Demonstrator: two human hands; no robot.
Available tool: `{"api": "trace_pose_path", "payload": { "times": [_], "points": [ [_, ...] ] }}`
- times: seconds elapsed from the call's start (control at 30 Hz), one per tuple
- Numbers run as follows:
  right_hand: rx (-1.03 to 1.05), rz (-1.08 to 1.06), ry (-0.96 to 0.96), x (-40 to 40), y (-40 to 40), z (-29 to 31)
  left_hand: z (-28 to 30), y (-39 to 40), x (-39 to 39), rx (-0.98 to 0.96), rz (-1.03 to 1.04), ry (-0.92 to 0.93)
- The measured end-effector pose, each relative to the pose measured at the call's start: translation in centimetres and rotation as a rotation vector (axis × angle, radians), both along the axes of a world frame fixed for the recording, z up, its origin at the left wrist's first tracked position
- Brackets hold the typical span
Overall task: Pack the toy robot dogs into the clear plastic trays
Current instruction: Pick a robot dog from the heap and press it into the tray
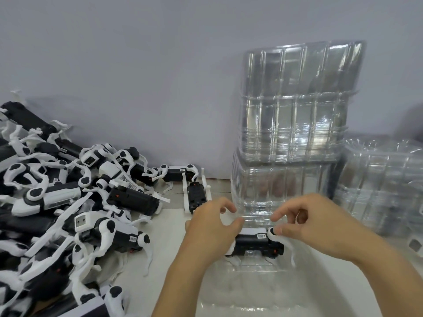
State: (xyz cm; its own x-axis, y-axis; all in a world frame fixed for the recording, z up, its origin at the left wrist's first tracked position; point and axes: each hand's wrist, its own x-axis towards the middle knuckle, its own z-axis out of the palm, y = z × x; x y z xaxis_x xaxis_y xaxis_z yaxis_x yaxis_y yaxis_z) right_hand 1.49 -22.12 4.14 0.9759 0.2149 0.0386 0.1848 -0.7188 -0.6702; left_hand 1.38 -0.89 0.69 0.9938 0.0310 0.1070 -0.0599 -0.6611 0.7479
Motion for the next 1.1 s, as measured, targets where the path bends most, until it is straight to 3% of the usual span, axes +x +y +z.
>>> {"api": "trace_pose_path", "payload": {
  "times": [0.2, 0.53, 0.8, 1.1],
  "points": [
    [-0.193, -0.008, 0.061, -0.1, 1.3, -0.5, -0.9, 0.0, 0.4, 0.058, -0.017, 0.007],
    [-0.194, -0.041, 0.013, 0.3, 1.3, -0.9, -1.4, -0.2, 0.7, 0.057, -0.056, -0.082],
    [-0.180, -0.034, 0.030, 0.3, 1.2, -0.8, -1.6, 0.9, 1.0, -0.483, 0.048, -0.039],
    [-0.188, -0.017, 0.006, 0.2, 1.5, -0.7, -2.1, 0.7, 0.9, -0.681, 0.176, 0.031]
  ]
}}
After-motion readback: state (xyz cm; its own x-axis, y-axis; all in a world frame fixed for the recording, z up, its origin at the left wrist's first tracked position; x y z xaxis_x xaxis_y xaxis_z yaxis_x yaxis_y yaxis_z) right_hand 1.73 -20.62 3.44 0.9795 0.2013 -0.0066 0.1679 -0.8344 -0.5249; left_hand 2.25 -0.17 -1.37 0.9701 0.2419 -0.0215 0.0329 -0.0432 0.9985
